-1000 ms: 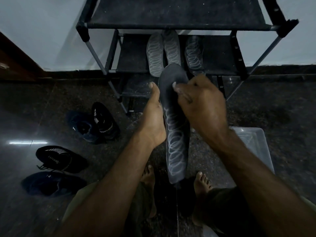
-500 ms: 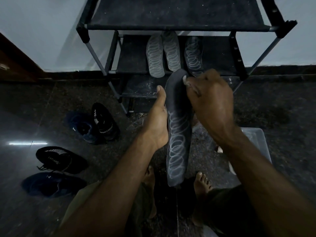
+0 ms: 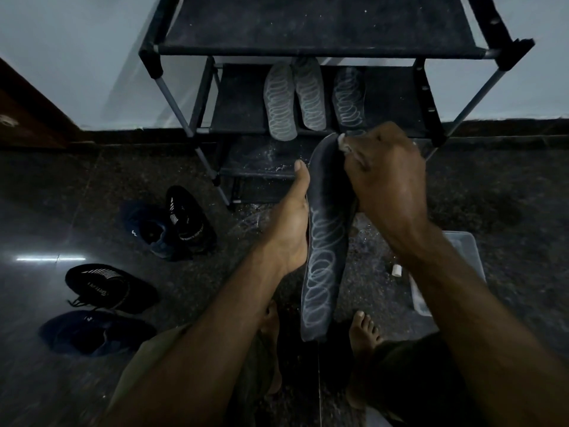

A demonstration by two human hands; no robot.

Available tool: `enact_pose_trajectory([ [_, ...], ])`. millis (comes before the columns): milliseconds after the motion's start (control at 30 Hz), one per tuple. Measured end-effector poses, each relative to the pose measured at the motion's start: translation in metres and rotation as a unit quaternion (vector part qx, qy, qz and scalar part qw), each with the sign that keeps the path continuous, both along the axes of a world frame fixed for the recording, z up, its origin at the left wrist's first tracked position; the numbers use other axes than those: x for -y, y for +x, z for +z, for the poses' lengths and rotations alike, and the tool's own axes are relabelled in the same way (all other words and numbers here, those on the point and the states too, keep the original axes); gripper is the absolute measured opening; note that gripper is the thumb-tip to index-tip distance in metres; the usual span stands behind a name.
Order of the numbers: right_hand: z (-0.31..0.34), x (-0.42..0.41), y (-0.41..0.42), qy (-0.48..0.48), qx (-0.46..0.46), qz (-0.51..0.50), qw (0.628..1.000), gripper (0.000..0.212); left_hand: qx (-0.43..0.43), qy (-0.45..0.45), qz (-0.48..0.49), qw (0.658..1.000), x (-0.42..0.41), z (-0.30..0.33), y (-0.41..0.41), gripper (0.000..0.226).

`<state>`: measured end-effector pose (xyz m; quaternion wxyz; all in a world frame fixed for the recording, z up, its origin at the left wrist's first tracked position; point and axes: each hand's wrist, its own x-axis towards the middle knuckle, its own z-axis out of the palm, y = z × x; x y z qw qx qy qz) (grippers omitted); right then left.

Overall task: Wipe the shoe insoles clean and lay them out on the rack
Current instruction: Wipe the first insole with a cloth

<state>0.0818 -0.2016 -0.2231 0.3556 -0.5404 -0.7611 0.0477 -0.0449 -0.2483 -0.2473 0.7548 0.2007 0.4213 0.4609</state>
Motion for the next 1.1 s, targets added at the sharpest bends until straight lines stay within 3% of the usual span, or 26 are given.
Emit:
enact_pose_trajectory([
  [133, 0.003, 0.013, -0.013, -0.033, 0.038, 0.138, 0.989, 0.020, 0.016, -0.008, 0.019, 1.000, 0.002, 0.002, -0.001, 0.067],
  [200, 0.002, 0.013, -0.013, -0.049, 0.020, 0.156, 0.986, 0.019, 0.025, -0.009, 0.033, 0.999, 0.001, 0.003, -0.003, 0.068],
  [300, 0.003, 0.011, -0.005, -0.094, -0.141, 0.124, 0.978, 0.014, 0.030, -0.004, 0.059, 0.998, -0.003, 0.004, -0.009, 0.072],
  [367, 0.003, 0.009, 0.000, -0.160, -0.275, 0.104, 0.942, 0.011, 0.025, -0.004, 0.074, 0.997, -0.007, 0.004, -0.012, 0.074],
  [433, 0.002, 0.007, 0.001, -0.212, -0.341, 0.094, 0.911, 0.013, 0.022, -0.005, 0.088, 0.996, -0.009, 0.004, -0.015, 0.075],
  [600, 0.002, 0.012, -0.004, -0.290, -0.325, 0.127, 0.891, 0.013, 0.026, -0.005, 0.080, 0.996, -0.010, 0.005, -0.017, 0.083],
  [733, 0.000, 0.014, -0.007, -0.276, -0.312, 0.098, 0.904, 0.012, 0.043, 0.006, 0.056, 0.997, -0.007, 0.008, -0.014, 0.083],
  [967, 0.004, 0.004, -0.002, -0.274, -0.366, 0.036, 0.889, 0.005, 0.027, 0.041, 0.024, 0.998, -0.001, 0.010, -0.003, 0.068],
  [1033, 0.002, 0.004, -0.003, -0.258, -0.353, 0.045, 0.898, 0.006, 0.014, 0.042, 0.039, 0.998, -0.002, 0.008, -0.004, 0.068],
  [1100, 0.000, 0.005, -0.003, -0.199, -0.298, 0.042, 0.933, 0.007, 0.009, 0.042, 0.060, 0.997, -0.004, 0.006, -0.008, 0.072],
])
